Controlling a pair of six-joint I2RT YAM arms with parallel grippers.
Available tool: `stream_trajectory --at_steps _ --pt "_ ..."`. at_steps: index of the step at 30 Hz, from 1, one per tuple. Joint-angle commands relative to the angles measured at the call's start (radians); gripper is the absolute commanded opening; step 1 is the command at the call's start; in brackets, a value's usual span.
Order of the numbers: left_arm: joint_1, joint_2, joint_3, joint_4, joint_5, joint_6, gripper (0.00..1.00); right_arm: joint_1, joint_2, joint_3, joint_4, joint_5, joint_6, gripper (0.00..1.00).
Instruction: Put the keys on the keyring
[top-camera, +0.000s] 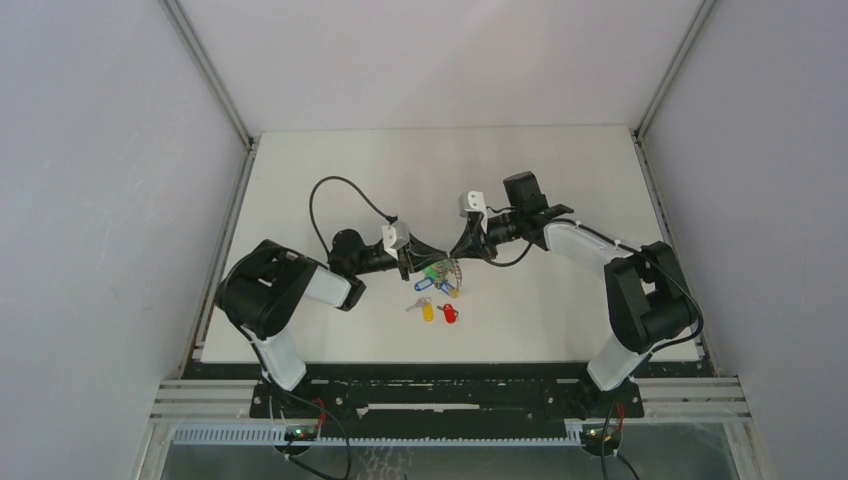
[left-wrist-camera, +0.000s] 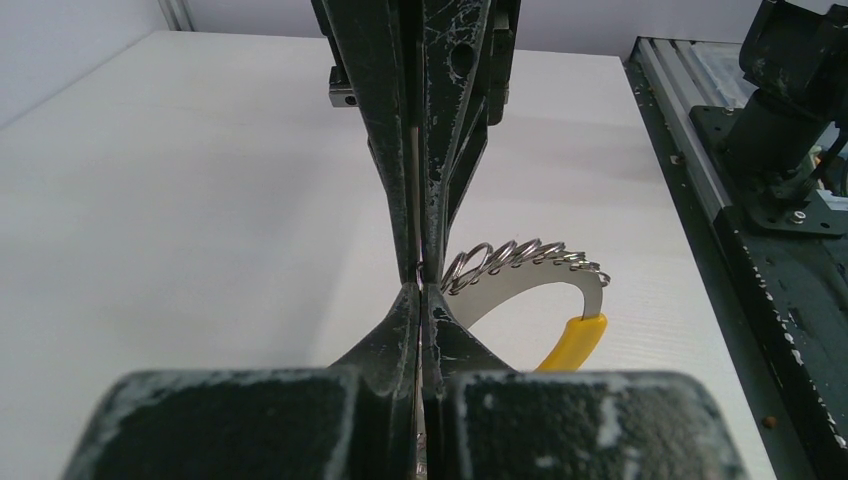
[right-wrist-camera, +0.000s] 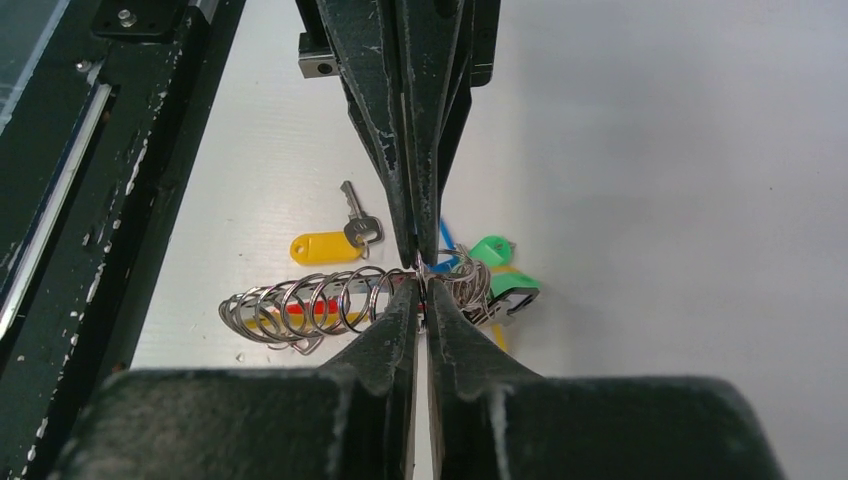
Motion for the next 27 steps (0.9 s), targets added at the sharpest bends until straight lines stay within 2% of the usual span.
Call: stream_trajectory --at_steps 1,5,11,14,21,27 --pt "-0.004 -0.048 0.004 0.081 0.003 -0.009 0.0 0.012 0.016 0.066 -0.038 -0.024 -0.048 0.0" --pt "-0.002 -0.047 -0.006 0.081 -0.009 -0.003 0.03 0.023 0.009 0.095 -0.119 0.051 -0.064 0.0" --pt "0.014 -0.053 -0.024 0.081 -0.03 0.01 0.25 0.088 -0.007 0.211 -0.342 0.337 -0.143 0.0" --pt "0.014 -0.051 -0.024 0.08 -0.028 0.008 0.31 0.137 0.016 0.291 -0.452 0.502 -0.16 0.0" --pt "0.014 -0.043 -0.026 0.079 -0.051 0.016 0.33 0.221 0.045 0.42 -0.59 0.729 -0.178 0.0" --pt "0.014 -0.035 -0.023 0.079 -0.066 0.015 0.3 0.269 0.047 0.451 -0.62 0.776 -0.197 0.0"
